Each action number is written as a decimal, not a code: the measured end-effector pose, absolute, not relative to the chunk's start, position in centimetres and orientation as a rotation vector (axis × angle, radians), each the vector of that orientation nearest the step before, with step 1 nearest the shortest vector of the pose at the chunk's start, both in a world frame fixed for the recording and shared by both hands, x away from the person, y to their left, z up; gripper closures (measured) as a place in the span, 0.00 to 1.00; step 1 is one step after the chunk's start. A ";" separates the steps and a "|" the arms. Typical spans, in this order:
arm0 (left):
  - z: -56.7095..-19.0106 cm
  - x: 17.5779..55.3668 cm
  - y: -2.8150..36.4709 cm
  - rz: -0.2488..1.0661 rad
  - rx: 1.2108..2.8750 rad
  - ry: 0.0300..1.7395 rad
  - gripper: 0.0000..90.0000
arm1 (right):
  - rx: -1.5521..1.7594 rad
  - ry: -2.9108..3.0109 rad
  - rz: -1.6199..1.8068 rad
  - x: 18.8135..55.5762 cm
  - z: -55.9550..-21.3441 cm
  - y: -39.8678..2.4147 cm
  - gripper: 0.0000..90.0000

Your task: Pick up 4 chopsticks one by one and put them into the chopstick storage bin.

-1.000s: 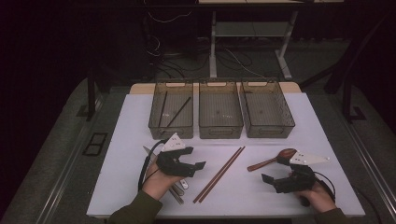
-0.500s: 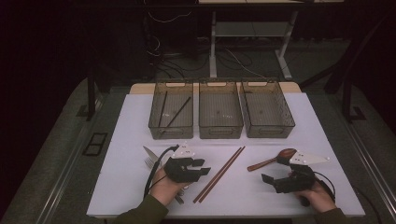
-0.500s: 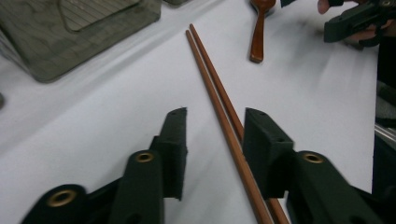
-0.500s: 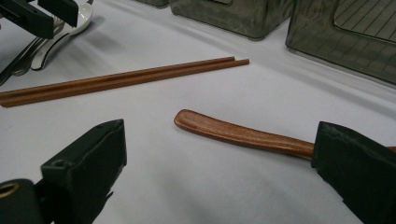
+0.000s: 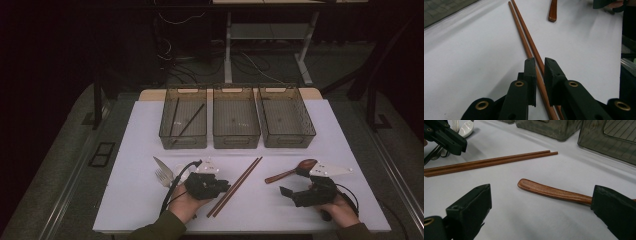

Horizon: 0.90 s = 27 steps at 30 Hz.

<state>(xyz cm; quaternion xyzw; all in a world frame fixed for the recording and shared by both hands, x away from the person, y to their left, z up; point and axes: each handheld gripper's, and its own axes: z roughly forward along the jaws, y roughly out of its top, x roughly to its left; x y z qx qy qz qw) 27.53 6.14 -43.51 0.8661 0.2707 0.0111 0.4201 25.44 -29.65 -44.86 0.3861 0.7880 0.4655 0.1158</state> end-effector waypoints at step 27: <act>-44.5 27.5 5.0 0.033 2.249 0.684 0.83 | 1.129 2.310 1.364 25.4 -44.8 -29.6 0.03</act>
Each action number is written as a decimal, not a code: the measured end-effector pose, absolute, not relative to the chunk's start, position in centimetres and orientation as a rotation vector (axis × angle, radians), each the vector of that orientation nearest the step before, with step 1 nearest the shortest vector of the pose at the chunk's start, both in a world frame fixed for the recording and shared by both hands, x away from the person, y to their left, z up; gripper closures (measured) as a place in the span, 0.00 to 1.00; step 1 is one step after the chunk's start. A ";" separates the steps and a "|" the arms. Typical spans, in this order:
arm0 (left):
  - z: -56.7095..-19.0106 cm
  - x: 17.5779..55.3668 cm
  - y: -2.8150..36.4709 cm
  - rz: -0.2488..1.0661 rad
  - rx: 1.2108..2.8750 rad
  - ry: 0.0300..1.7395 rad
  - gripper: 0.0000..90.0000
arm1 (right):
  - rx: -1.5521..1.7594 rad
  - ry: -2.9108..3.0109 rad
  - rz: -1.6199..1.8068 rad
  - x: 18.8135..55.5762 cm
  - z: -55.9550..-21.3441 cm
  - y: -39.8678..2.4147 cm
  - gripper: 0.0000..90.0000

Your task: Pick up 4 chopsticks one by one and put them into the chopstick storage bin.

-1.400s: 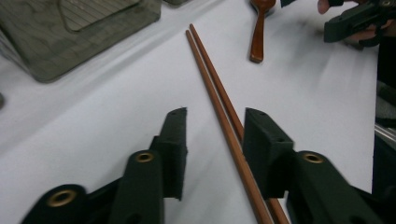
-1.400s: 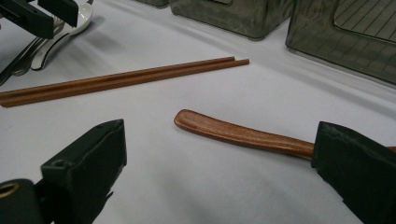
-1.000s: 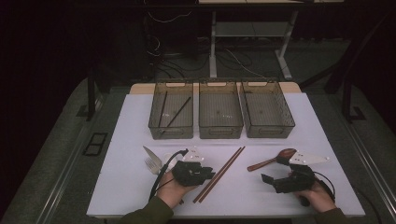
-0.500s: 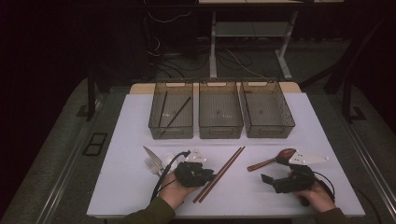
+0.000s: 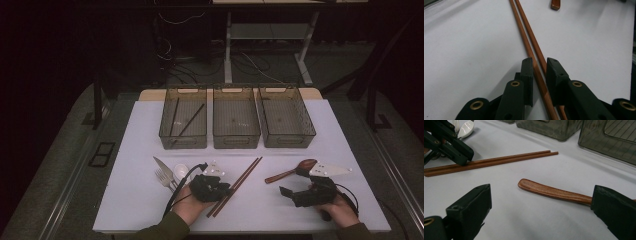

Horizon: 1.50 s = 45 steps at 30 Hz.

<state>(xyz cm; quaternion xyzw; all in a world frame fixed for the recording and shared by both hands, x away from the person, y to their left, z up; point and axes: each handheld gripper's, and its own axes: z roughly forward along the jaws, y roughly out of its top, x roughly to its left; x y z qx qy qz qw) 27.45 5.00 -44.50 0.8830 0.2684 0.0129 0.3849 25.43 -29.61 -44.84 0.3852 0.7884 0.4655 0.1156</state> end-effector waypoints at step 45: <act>-44.6 27.3 4.9 0.134 2.287 0.706 0.85 | 1.124 2.308 1.365 25.4 -44.8 -29.6 0.03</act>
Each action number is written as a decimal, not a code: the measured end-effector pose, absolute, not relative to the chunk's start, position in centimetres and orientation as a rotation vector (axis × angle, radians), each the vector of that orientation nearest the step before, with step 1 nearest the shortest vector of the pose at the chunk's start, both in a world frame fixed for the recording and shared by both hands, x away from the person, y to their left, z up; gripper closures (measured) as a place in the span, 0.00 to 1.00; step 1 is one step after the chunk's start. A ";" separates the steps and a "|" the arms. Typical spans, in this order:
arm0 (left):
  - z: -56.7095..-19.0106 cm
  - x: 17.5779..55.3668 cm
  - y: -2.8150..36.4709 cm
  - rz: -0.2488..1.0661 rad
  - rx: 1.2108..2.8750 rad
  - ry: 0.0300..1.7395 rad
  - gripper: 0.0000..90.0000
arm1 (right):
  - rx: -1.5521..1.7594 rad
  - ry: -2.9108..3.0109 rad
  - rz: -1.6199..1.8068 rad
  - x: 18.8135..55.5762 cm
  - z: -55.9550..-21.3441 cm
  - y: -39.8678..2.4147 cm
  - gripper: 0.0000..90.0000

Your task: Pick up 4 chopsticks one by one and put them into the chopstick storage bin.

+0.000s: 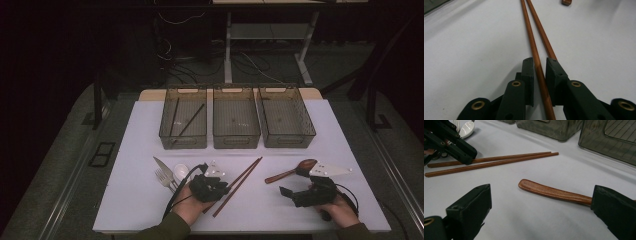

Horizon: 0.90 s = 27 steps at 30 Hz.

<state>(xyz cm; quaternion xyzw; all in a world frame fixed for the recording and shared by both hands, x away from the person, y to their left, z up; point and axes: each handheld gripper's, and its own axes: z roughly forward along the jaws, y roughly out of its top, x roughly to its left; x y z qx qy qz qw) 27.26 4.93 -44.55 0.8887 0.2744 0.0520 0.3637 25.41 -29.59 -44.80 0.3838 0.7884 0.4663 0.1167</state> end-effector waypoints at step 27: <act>-44.5 27.4 4.9 0.152 2.279 0.742 0.93 | 1.120 2.309 1.368 25.4 -44.8 -29.5 0.03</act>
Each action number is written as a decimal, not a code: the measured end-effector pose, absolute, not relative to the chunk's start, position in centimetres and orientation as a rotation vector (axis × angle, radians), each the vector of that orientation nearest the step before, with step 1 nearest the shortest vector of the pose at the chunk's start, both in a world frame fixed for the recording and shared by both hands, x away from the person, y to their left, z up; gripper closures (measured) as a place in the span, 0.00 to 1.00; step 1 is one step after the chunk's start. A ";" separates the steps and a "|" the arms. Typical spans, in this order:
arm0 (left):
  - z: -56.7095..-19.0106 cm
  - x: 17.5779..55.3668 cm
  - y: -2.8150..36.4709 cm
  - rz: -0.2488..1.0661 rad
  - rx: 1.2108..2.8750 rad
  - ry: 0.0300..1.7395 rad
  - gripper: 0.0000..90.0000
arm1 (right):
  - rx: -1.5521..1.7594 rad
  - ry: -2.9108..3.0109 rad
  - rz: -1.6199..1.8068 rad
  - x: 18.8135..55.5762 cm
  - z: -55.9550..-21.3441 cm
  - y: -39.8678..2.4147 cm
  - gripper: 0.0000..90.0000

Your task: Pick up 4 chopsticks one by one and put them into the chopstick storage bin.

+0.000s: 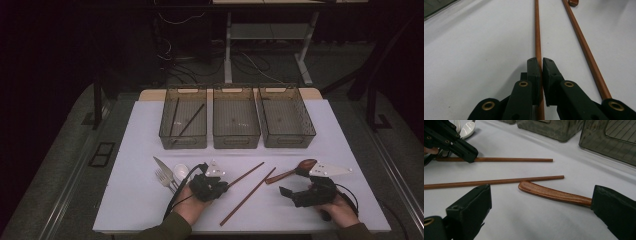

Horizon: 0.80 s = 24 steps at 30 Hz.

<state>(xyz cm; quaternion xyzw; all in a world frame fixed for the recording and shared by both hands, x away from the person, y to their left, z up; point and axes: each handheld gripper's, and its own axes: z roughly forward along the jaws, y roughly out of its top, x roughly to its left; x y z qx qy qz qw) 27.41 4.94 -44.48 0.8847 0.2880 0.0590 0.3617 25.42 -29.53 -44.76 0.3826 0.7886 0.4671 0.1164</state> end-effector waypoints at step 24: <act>-42.1 27.6 6.3 0.105 2.226 0.613 0.93 | 1.098 2.311 1.350 25.5 -44.9 -29.4 0.03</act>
